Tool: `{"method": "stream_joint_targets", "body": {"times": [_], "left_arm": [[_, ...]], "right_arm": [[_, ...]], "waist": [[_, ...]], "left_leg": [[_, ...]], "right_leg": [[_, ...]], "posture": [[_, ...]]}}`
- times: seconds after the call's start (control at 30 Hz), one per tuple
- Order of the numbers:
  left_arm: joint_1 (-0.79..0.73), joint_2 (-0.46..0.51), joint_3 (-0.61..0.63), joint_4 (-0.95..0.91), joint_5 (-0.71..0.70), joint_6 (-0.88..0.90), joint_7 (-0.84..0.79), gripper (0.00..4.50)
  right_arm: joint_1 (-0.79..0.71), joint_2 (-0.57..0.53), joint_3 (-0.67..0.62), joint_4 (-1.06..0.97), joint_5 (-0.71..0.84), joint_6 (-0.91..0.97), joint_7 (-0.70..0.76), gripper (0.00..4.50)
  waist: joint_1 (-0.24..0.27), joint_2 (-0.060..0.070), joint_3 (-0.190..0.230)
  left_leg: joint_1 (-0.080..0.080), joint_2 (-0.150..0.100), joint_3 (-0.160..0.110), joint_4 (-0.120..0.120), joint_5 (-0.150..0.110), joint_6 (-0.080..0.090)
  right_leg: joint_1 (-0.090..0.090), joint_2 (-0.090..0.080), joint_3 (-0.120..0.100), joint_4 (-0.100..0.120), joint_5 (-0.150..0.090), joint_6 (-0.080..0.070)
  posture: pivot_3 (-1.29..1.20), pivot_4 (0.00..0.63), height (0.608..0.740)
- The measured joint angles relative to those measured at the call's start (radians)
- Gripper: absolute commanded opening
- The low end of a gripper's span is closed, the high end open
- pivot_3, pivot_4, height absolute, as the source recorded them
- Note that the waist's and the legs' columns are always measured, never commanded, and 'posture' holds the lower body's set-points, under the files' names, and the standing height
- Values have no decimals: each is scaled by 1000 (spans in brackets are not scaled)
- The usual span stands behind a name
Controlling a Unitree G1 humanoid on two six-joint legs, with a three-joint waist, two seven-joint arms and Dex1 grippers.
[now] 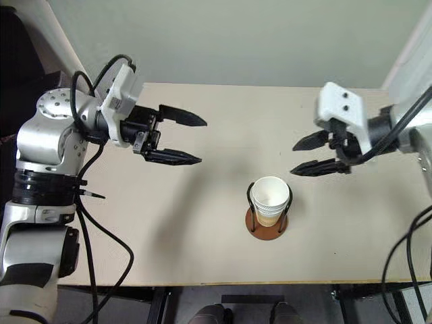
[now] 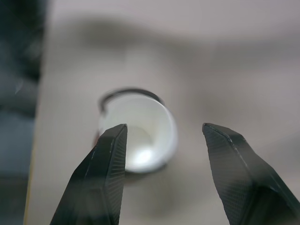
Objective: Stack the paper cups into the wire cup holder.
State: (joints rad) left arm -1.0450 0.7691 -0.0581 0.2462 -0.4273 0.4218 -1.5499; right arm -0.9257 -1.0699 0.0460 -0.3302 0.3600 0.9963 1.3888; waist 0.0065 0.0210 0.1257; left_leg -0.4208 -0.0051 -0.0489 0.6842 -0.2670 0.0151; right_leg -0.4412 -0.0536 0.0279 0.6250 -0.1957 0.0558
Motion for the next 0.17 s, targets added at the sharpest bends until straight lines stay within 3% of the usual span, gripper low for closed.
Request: {"method": "stream_joint_targets", "body": {"times": [0.17], "left_arm": [[31,17,0,-47,-3,14,1,4500]], "right_arm": [[141,-11,-98,-78,66,94,-100,2607]], "waist": [[0,0,0]], "left_leg": [[1,0,1,-1,1,-2]], "right_leg": [[0,0,0,2,0,0]], "posture": [[0,150,740]]}}
